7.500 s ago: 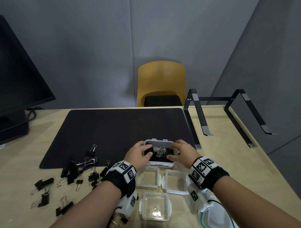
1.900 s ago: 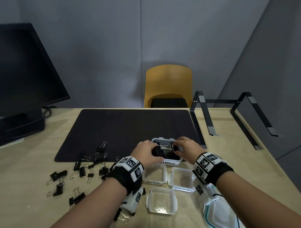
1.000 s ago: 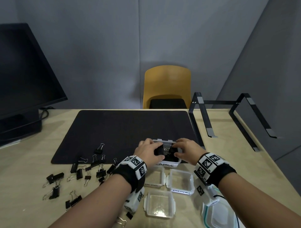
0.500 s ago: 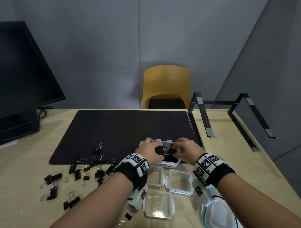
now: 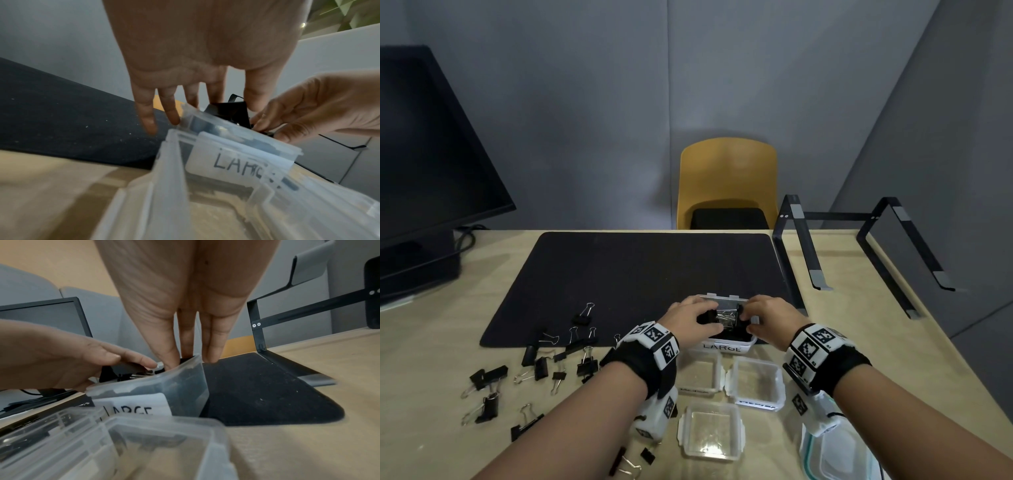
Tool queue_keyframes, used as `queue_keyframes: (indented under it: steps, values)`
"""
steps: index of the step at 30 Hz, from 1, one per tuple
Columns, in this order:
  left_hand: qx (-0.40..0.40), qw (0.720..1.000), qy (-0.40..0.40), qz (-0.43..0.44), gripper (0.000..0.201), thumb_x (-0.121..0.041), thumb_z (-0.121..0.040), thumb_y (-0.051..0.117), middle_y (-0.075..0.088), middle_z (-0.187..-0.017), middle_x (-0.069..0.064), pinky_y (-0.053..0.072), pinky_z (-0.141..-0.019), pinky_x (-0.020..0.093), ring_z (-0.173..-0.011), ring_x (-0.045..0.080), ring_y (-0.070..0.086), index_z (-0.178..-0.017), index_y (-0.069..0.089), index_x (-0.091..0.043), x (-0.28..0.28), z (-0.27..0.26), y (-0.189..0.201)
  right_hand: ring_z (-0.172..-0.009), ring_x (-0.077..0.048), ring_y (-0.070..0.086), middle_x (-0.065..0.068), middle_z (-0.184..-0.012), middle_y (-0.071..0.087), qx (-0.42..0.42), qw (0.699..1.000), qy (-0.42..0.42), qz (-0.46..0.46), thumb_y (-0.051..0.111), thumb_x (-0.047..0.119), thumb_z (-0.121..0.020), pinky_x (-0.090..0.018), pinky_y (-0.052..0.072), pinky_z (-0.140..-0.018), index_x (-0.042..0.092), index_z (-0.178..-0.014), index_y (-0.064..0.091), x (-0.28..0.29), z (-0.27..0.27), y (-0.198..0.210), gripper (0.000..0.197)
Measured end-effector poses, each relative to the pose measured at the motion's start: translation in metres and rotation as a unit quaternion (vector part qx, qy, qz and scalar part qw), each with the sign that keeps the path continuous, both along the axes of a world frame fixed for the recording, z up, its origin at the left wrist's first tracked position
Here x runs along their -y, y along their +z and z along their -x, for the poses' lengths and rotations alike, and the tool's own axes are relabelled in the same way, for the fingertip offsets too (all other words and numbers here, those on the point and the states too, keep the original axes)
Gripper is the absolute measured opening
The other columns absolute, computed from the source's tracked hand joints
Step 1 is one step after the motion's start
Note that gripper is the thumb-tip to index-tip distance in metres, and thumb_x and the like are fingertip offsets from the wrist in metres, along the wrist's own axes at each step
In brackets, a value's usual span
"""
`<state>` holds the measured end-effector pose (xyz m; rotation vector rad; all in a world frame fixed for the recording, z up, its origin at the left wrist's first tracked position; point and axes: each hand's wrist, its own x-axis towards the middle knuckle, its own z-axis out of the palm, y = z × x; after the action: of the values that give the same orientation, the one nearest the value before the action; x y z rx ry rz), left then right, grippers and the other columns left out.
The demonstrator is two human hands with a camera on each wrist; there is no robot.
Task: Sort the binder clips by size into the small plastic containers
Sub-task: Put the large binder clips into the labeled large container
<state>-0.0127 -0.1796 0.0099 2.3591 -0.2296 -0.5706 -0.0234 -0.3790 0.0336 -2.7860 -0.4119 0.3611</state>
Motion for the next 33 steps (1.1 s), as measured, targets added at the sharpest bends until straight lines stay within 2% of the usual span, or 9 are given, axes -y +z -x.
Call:
queue_keyframes:
  steps: [2, 6, 10, 14, 20, 22, 24, 26, 33]
  values:
    - [-0.024, 0.999, 0.012, 0.025, 0.054, -0.039, -0.086, 0.060, 0.037, -0.144, -0.013, 0.035, -0.110, 0.038, -0.135, 0.017, 0.032, -0.137, 0.045, -0.038, -0.002, -0.002, -0.001, -0.107, -0.017, 0.057, 0.003, -0.121, 0.057, -0.001, 1.000, 0.002, -0.002, 0.060, 0.015, -0.085, -0.027, 0.044, -0.094, 0.017, -0.107, 0.067, 0.000, 0.000, -0.001, 0.023]
    - [-0.019, 1.000, -0.014, -0.003, 0.072, -0.035, -0.083, 0.065, 0.047, -0.140, -0.002, 0.040, -0.105, 0.033, -0.128, 0.018, 0.045, -0.145, 0.030, -0.036, -0.005, -0.002, 0.001, -0.109, -0.016, 0.054, 0.002, -0.123, 0.052, -0.008, 1.000, -0.008, -0.021, 0.061, 0.017, -0.086, -0.022, 0.041, -0.094, 0.017, -0.110, 0.065, 0.000, -0.002, 0.000, 0.025]
    - [-0.003, 1.000, -0.022, 0.011, 0.064, -0.037, -0.081, 0.067, 0.054, -0.131, -0.004, 0.041, -0.105, 0.038, -0.126, 0.018, 0.045, -0.139, 0.041, -0.034, -0.007, 0.000, -0.004, -0.108, -0.015, 0.053, 0.002, -0.123, 0.051, -0.008, 0.999, -0.013, -0.029, 0.062, 0.019, -0.086, -0.022, 0.042, -0.093, 0.018, -0.110, 0.065, 0.001, -0.003, 0.001, 0.024]
    - [0.011, 0.997, -0.057, -0.045, 0.072, -0.050, -0.085, 0.059, 0.031, -0.150, -0.012, 0.025, -0.115, 0.038, -0.138, 0.017, 0.022, -0.147, 0.030, -0.029, -0.008, 0.002, -0.003, -0.112, -0.014, 0.052, 0.003, -0.124, 0.052, -0.012, 1.000, -0.009, -0.023, 0.064, 0.019, -0.086, -0.023, 0.041, -0.097, 0.018, -0.109, 0.067, 0.002, -0.005, 0.001, 0.024]
    - [0.008, 0.996, -0.069, -0.060, 0.075, -0.053, -0.087, 0.055, 0.019, -0.155, -0.012, 0.021, -0.116, 0.036, -0.142, 0.017, 0.015, -0.149, 0.023, -0.024, -0.006, 0.001, -0.001, -0.113, -0.013, 0.051, 0.003, -0.124, 0.053, -0.002, 1.000, -0.004, -0.018, 0.064, 0.019, -0.085, -0.023, 0.039, -0.098, 0.018, -0.109, 0.069, 0.001, -0.004, 0.000, 0.024]
    - [0.025, 0.998, -0.055, -0.022, 0.071, -0.048, -0.084, 0.062, 0.027, -0.151, -0.009, 0.025, -0.115, 0.037, -0.140, 0.018, 0.021, -0.145, 0.030, -0.030, -0.008, 0.001, -0.002, -0.114, -0.013, 0.051, 0.003, -0.125, 0.053, 0.000, 1.000, -0.002, -0.014, 0.064, 0.019, -0.085, -0.023, 0.039, -0.098, 0.018, -0.109, 0.069, 0.001, -0.004, 0.000, 0.024]
    - [0.054, 0.998, -0.035, 0.019, 0.061, -0.043, -0.079, 0.070, 0.038, -0.139, -0.011, 0.031, -0.111, 0.036, -0.133, 0.015, 0.029, -0.134, 0.045, -0.035, -0.012, 0.001, -0.002, -0.115, -0.014, 0.051, 0.002, -0.127, 0.052, -0.001, 1.000, 0.001, -0.010, 0.064, 0.018, -0.085, -0.023, 0.039, -0.099, 0.018, -0.110, 0.068, 0.001, -0.003, 0.000, 0.025]
    - [0.070, 0.997, -0.025, 0.032, 0.056, -0.043, -0.076, 0.073, 0.041, -0.132, -0.013, 0.031, -0.110, 0.035, -0.129, 0.012, 0.029, -0.127, 0.054, -0.036, -0.014, 0.000, -0.002, -0.117, -0.015, 0.051, 0.002, -0.130, 0.050, -0.006, 1.000, 0.001, -0.008, 0.062, 0.019, -0.087, -0.024, 0.039, -0.100, 0.018, -0.112, 0.067, 0.002, -0.002, 0.001, 0.026]
    - [0.068, 0.997, -0.011, 0.032, 0.056, -0.043, -0.077, 0.073, 0.038, -0.129, -0.013, 0.027, -0.110, 0.028, -0.126, 0.010, 0.026, -0.130, 0.054, -0.036, -0.014, -0.001, -0.006, -0.113, -0.012, 0.052, 0.001, -0.129, 0.051, -0.016, 0.999, -0.018, -0.049, 0.061, 0.020, -0.088, -0.018, 0.036, -0.097, 0.016, -0.110, 0.068, 0.005, -0.003, 0.000, 0.024]
